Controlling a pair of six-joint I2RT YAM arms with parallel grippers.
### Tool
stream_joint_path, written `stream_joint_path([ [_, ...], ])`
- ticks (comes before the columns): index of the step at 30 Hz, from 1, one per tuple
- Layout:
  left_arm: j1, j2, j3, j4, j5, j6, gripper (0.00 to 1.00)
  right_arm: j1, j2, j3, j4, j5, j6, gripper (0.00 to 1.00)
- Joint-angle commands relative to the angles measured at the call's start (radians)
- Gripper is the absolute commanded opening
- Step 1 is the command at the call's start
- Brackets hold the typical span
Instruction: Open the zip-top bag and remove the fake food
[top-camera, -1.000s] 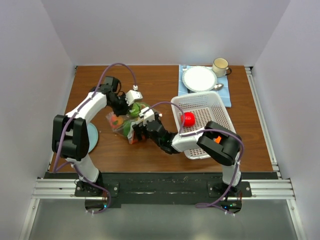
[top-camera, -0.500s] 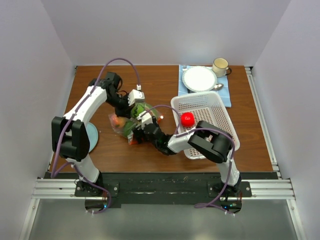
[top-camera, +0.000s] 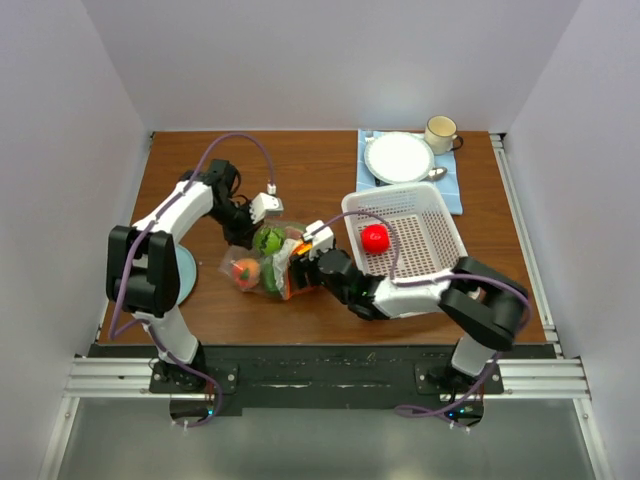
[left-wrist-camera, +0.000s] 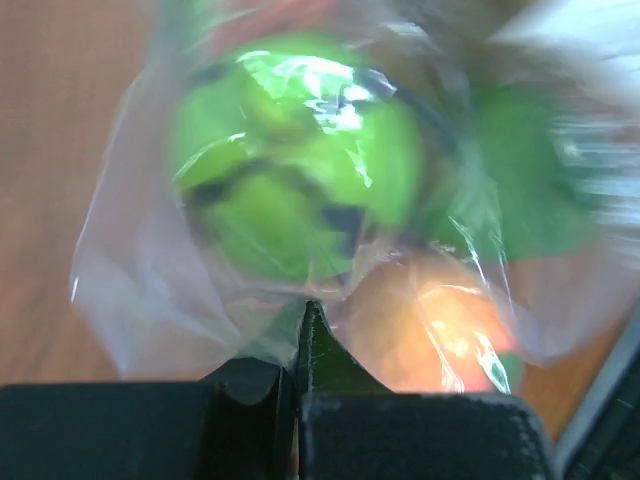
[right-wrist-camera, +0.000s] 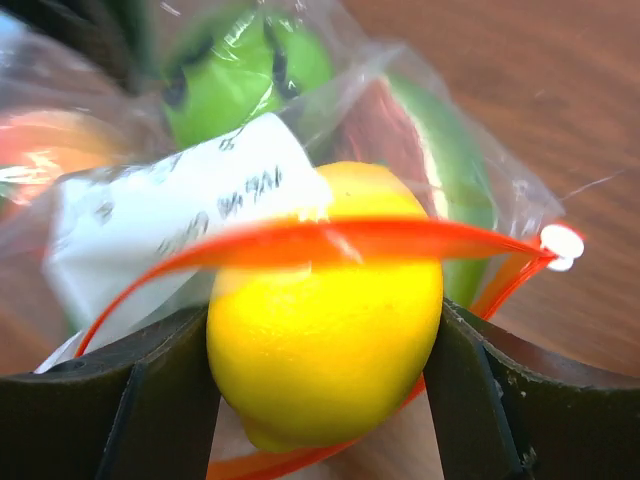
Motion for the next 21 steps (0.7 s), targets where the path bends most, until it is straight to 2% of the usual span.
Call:
stream_joint_path([
  [1,0.042,0.006,-0.002,0.238,-0.159,-0.083,0.0,0.005,-0.224,-0.046,-0.136,0.016,0.025,0.55],
  [8,0.042,0.0,0.029,0.282,-0.237,-0.094,0.0,0.005,-0.451,-0.063,-0.55,0.19,0.042,0.53],
  [11,0.036,-0.01,0.03,0.245,-0.221,-0.084,0.0,0.004,-0.517,-0.089,-0.611,0.36,0.069,0.54],
  [12,0.03,-0.023,0.027,0.236,-0.219,-0.075,0.0,0.001,-0.54,-0.095,-0.644,0.507,0.1,0.54],
  [15,-0.015,-0.073,-0.007,0.234,-0.244,-0.066,0.0,-0.045,-0.506,-0.06,-0.788,0.678,0.24,0.66],
  [16,-0.044,-0.084,-0.013,0.231,-0.257,-0.068,0.0,-0.054,-0.483,-0.047,-0.815,0.709,0.265,0.76],
  [21,-0.099,-0.119,0.001,0.219,-0.282,-0.074,0.0,-0.071,-0.323,0.069,-1.033,0.787,0.454,0.97],
])
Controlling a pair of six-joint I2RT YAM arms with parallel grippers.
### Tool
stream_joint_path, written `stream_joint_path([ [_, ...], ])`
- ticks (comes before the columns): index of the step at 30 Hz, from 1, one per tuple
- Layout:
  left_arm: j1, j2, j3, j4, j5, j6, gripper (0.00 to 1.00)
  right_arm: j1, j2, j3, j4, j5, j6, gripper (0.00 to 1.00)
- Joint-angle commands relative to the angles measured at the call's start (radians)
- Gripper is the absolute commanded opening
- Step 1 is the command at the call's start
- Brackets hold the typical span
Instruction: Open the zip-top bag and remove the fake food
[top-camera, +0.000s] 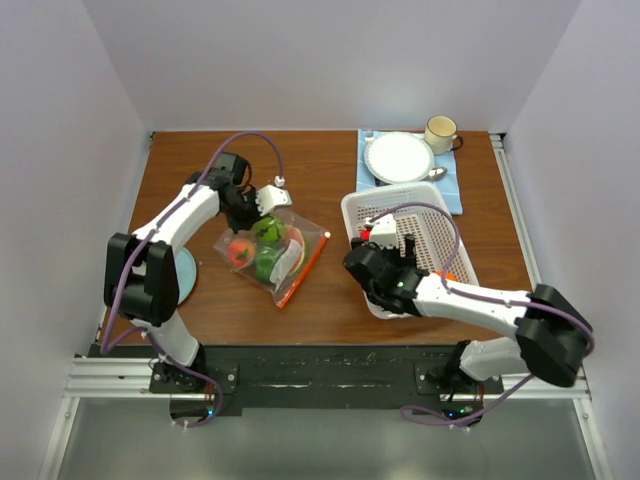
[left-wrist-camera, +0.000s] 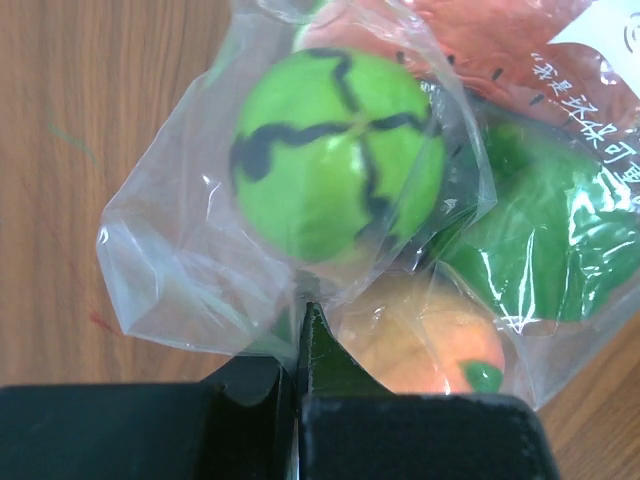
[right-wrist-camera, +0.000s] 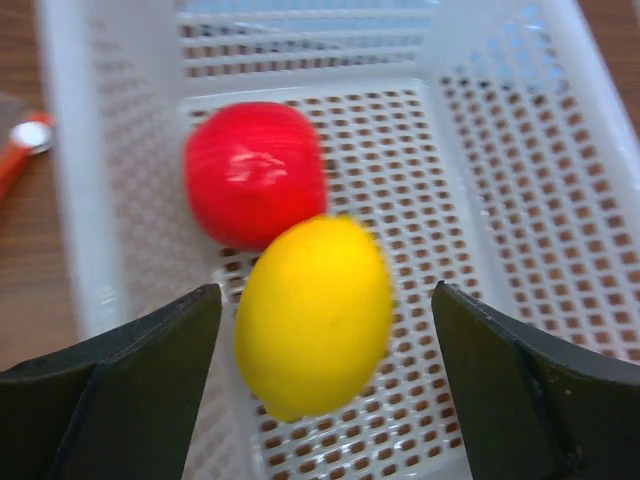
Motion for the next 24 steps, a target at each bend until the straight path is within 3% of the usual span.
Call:
stream_joint_path([
  [1,-0.037,-0.067,0.007,-0.001,-0.026,0.005,0.0,-0.001,0.111,0.11,-0.231,0.178,0.213,0.99],
  [3,-0.037,-0.052,-0.01,0.011,-0.049,0.015,0.0,-0.001,0.122,0.13,-0.226,0.159,0.19,0.99],
  [7,-0.029,-0.033,-0.105,0.101,-0.122,0.031,0.0,0.083,0.059,0.112,0.001,0.156,-0.012,0.99],
  [11,-0.014,0.005,-0.147,0.17,-0.158,0.037,0.0,0.165,0.03,0.092,0.12,0.028,-0.16,0.98],
  [17,-0.002,0.071,-0.17,0.226,-0.194,0.04,0.0,0.257,0.076,0.147,0.189,0.061,-0.236,0.82],
  [24,-0.002,0.091,-0.222,0.281,-0.242,0.055,0.0,0.255,0.235,0.132,0.393,-0.192,-0.209,0.68],
])
